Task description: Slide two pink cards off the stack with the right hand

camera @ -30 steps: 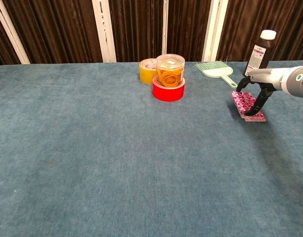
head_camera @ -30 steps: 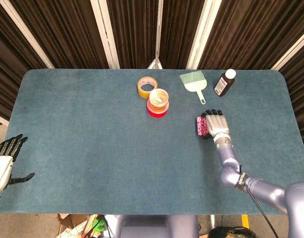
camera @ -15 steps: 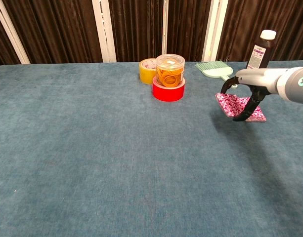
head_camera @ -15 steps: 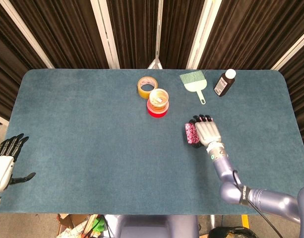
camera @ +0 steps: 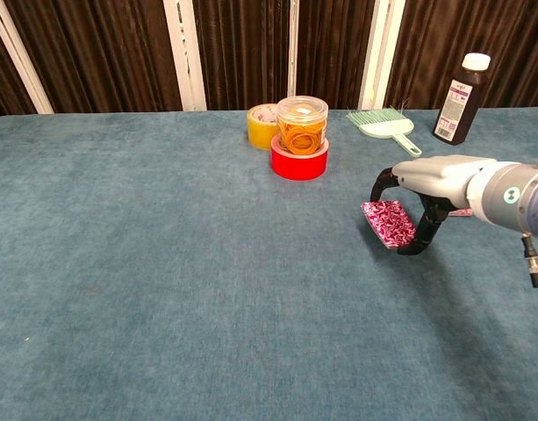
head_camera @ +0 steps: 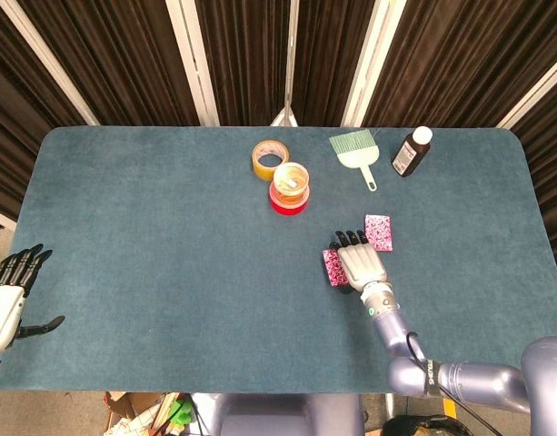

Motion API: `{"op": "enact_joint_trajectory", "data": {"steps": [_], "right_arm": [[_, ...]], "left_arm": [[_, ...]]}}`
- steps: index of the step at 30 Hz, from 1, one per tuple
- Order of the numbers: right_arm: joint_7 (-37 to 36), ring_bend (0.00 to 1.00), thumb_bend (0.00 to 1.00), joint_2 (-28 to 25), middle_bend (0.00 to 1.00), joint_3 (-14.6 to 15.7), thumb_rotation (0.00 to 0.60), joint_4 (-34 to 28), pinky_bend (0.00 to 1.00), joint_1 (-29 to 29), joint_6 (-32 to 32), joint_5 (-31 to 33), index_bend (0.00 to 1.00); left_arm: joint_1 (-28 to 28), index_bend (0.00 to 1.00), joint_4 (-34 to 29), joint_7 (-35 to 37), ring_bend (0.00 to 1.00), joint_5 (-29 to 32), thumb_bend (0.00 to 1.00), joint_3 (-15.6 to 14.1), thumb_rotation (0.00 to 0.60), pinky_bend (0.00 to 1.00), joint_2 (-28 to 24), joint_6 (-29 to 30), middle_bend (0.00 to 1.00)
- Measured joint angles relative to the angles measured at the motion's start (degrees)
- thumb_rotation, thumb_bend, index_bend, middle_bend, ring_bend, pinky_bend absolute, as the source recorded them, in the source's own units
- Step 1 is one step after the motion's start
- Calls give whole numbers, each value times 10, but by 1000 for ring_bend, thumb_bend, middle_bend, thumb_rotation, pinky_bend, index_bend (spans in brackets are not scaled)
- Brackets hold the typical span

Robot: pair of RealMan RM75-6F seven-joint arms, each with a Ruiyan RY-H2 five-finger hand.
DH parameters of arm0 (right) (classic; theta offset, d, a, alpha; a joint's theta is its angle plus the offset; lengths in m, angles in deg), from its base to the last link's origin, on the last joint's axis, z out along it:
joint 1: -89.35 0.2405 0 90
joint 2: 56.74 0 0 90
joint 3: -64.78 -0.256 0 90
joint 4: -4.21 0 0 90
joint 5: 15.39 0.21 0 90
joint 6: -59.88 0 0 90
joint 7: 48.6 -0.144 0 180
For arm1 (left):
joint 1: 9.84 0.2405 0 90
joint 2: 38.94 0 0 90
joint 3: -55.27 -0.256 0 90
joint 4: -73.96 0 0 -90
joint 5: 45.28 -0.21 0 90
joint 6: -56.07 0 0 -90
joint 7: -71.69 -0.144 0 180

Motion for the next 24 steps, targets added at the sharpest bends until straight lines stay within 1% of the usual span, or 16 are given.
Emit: {"op": "enact_joint_trajectory", "data": {"steps": [1,3,6,8,10,14,24], "right_arm": [[6,0,357,2,0,2,600,-1,0,1,-2,1,270],[14,0,357,4,0,4,600,-3,0,2,-6,3,190],[26,0,357,7,0,8,600,-4,0,2,-11,7,117],[31,0,356,8,0,10,600,-6,0,2,-14,11,50],[35,0,355,9,0,11,600,-7,0,1,-17,12,18],[39,0,355,10,0,11,600,-9,0,0,-20,15,2],[54,0,355,-1,0,7,600,-20,0,1,-28,17,0]], "left_arm": [[0,0,0,0,0,0,0,0,600,35,0,0,0],[0,0,0,1,0,0,0,0,600,35,0,0,0],[0,0,-1,1,0,0,0,0,600,35,-1,-1,0],[0,0,-1,0,0,0,0,-1,600,36,-1,-1,0],[0,0,-2,0,0,0,0,-1,600,36,-1,-1,0],[0,0,-2,2,0,-1,0,0,600,35,-1,1,0],[0,0,-3,3,0,0,0,0,600,35,-2,1,0]]}}
